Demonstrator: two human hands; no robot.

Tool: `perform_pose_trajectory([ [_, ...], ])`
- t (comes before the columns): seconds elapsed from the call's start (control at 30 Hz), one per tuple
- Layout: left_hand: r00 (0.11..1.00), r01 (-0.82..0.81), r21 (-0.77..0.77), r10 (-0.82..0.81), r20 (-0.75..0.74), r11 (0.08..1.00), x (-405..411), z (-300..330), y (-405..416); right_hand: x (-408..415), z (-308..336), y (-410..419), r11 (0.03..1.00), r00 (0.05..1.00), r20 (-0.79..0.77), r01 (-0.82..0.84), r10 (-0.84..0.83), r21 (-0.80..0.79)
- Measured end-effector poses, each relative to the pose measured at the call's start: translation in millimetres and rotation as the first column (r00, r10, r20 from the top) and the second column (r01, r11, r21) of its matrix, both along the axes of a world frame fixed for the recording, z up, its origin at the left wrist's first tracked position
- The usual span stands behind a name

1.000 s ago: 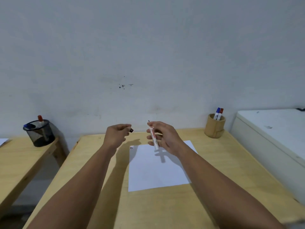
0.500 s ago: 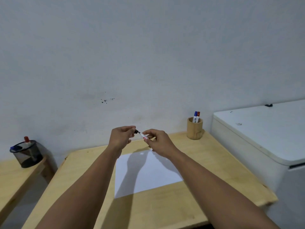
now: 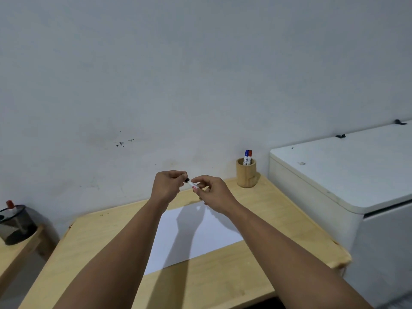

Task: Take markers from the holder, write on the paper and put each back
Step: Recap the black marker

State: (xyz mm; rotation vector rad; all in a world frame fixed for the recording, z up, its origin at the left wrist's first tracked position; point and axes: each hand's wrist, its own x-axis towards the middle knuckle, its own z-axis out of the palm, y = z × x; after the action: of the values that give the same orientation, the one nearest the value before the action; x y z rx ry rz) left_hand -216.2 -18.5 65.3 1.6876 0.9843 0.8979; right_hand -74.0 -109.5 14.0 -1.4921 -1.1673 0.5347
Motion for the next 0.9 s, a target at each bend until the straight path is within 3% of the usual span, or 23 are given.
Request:
perform_pose_trajectory([
  [0.3,0.998,-0.004,0.025,0.003,0.056,1.000,49,-7,-19,33,-4,-2,0.986,0.987,-0.058,0.156,-0.153,0.051],
  [0.43,0.985,0.153,-0.007,-0.151,0.087,0.988,82,5,-19,71,8,4,0.974,0.975,-0.029,0.220,-0.218,0.060],
  [0.53,0.965,0.262,-0.009,-0.262,0.013,0.965,119,4,-11,119,30,10,0.944,0.947,-0.001,0.321,-0.322,0.072],
  [0.67,0.955,0.269,0.044,-0.260,-0.142,0.962,172,-20,-4,174,52,17,0.854,0.870,-0.073,0.493,-0.488,0.164],
  [0.9,0.955,0.235,0.046,-0.222,-0.196,0.971,235,-72,9,216,31,34,0.837,0.844,-0.039,0.535,-0.535,0.111],
])
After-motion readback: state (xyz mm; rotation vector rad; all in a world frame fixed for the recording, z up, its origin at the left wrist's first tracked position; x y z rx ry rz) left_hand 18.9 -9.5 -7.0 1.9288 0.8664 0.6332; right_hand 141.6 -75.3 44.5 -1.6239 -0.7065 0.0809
